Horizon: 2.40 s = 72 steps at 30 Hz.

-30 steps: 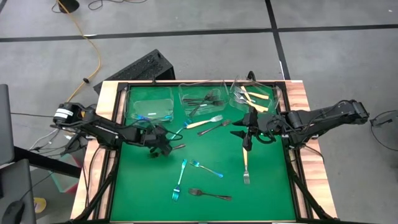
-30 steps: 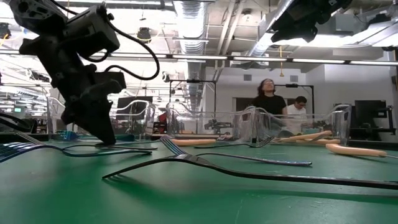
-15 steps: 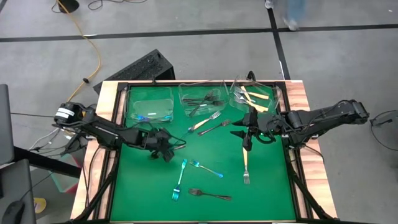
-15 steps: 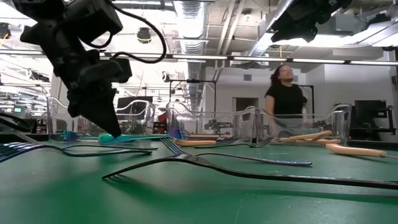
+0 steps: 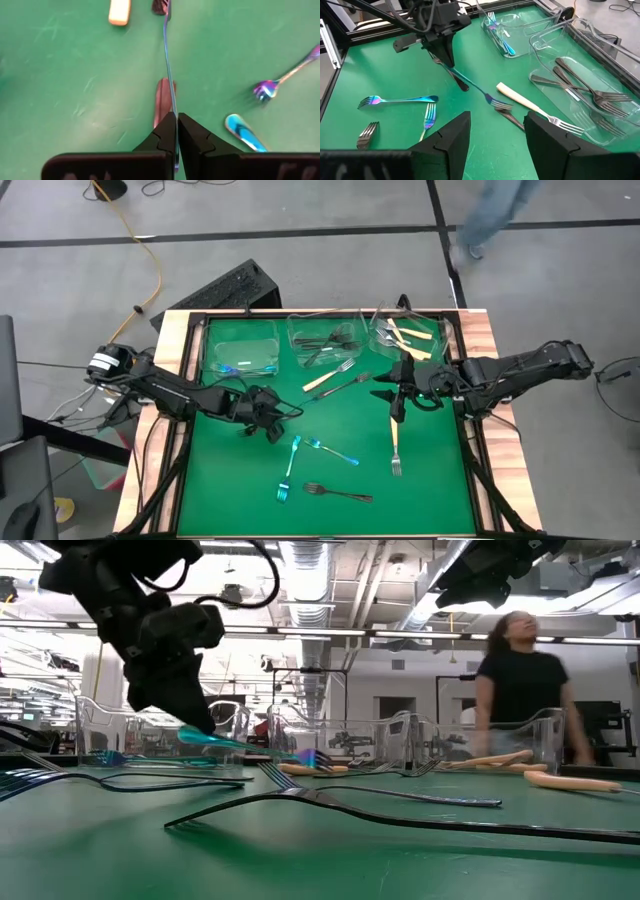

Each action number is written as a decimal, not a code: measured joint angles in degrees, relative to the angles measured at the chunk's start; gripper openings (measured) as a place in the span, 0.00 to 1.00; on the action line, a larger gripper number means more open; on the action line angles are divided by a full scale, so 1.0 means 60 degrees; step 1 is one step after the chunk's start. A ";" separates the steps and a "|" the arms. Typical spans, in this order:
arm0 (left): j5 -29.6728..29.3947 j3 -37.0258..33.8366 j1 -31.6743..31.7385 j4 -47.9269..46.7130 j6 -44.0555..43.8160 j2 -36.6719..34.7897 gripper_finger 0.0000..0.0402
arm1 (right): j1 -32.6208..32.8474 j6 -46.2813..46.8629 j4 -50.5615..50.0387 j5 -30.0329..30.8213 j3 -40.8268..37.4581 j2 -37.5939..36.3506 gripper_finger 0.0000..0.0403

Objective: Sort silverware by color (type)
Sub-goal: Put the blue fork into the left transparent bin

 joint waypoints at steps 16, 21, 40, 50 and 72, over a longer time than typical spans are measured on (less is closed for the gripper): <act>-0.0163 0.0122 0.0000 0.0009 0.0250 -0.0007 0.00 | 0.0000 -0.0002 -0.0001 0.0002 0.0000 -0.0001 0.51; -0.0248 0.0122 0.0004 0.0027 0.0417 -0.0011 0.00 | 0.0001 -0.0002 0.0000 0.0003 0.0000 0.0000 0.51; -0.0176 0.0207 0.0000 0.1165 0.1219 -0.0062 0.00 | 0.0001 0.0176 0.0000 0.0004 0.0000 0.0000 0.51; -0.0133 0.0719 0.0003 0.0763 0.2462 -0.0023 0.00 | 0.0000 0.0187 0.0051 0.0007 0.0000 0.0091 0.51; 0.0697 0.0719 0.1076 0.2321 0.5391 -0.0018 0.37 | 0.0004 0.0162 0.0620 0.0000 -0.0003 0.1229 0.51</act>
